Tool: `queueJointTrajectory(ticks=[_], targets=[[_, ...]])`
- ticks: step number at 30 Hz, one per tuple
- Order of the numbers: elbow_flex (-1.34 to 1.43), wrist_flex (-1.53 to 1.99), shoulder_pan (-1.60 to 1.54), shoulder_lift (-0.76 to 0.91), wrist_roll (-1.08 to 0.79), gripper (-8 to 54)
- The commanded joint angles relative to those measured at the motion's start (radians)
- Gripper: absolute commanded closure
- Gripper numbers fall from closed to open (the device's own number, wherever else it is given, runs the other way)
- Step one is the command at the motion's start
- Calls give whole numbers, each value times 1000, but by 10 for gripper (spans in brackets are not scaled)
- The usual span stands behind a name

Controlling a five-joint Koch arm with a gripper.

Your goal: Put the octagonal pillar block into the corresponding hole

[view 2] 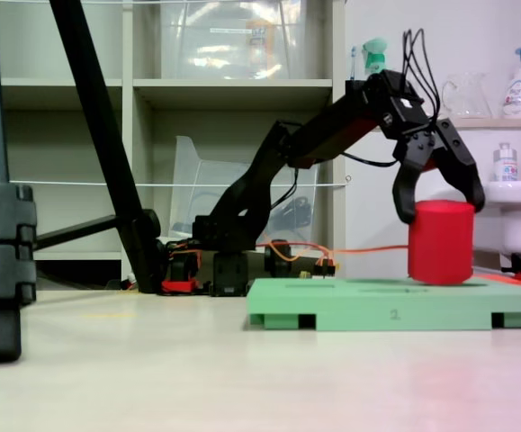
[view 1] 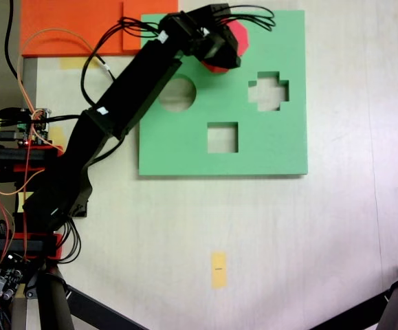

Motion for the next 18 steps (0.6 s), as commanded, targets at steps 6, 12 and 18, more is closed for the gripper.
queueJointTrajectory(ticks=[6,12,18], targets=[[-38,23,-11,6,149,118],[-38,26,-21,-17,184,118],[-40,21,-46,-46,212,119]])
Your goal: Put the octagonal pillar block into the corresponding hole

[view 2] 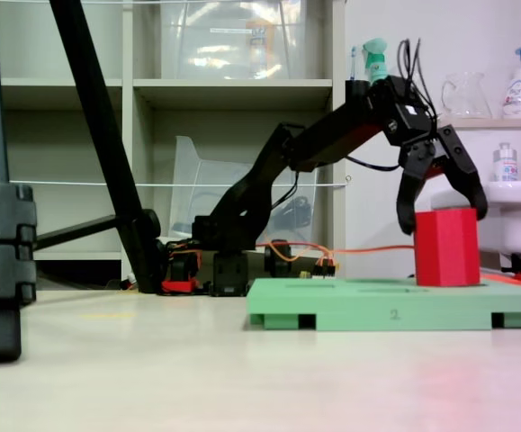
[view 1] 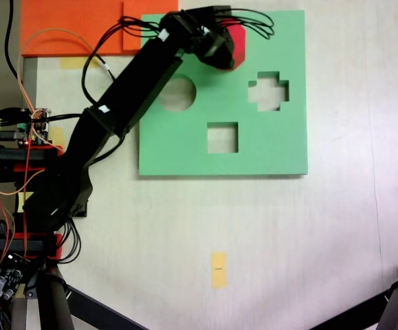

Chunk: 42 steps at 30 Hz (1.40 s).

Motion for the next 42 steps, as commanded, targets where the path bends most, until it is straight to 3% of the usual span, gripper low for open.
queueJointTrajectory(ticks=[1,34,42], targets=[[-15,3,-35,9,34,119],[-15,143,-91,58,114,135],[-15,118,-37,-21,75,135]])
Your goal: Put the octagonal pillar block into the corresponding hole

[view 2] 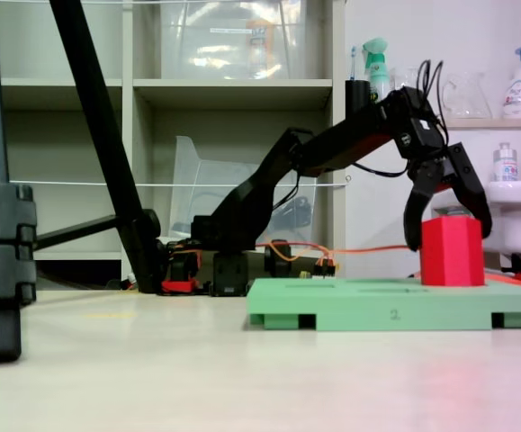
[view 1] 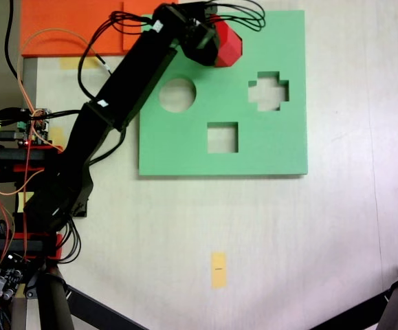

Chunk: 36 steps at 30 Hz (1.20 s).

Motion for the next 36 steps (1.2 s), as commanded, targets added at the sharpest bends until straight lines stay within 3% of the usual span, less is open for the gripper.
queueJointTrajectory(ticks=[1,12,14,17,20,25,29,33,36], targets=[[-11,21,20,9,6,135],[-11,-28,69,-61,6,118],[-12,-28,63,-69,11,69],[-12,-28,49,-69,38,-59],[-12,-14,44,-46,35,-66],[-12,17,26,109,-55,-65],[-12,63,37,305,-333,-64],[-12,101,86,422,-365,-64],[-11,147,179,482,-545,-64]])
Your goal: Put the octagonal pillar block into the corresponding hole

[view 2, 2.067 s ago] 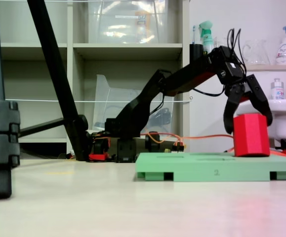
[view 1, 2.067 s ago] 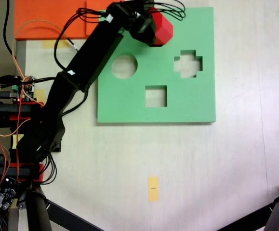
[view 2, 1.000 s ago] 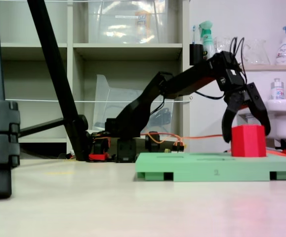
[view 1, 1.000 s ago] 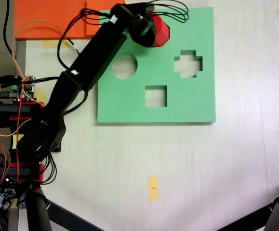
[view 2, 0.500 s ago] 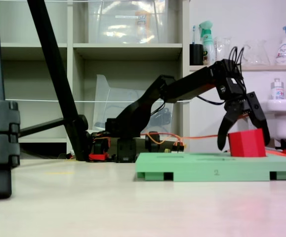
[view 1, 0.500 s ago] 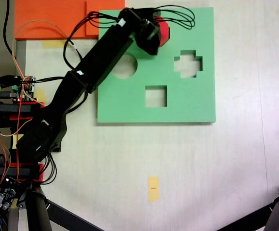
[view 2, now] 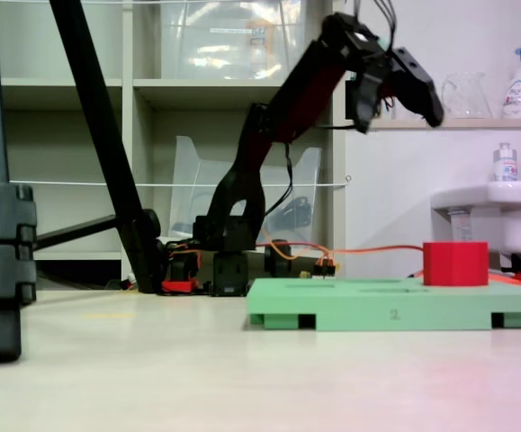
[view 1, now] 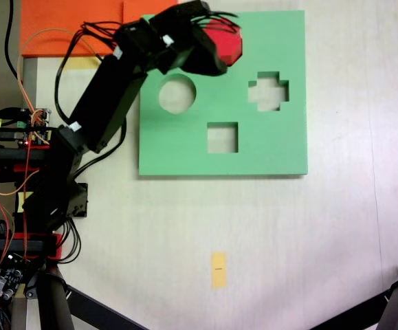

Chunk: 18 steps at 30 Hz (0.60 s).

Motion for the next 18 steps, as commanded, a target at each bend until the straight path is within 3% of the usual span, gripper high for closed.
queueJointTrajectory(ticks=[1,10,12,16,18], targets=[[-5,63,60,75,-117,-64],[23,75,474,247,-462,-63],[29,66,589,285,-569,-40],[632,-416,821,637,-951,54],[799,-607,917,710,-1103,76]])
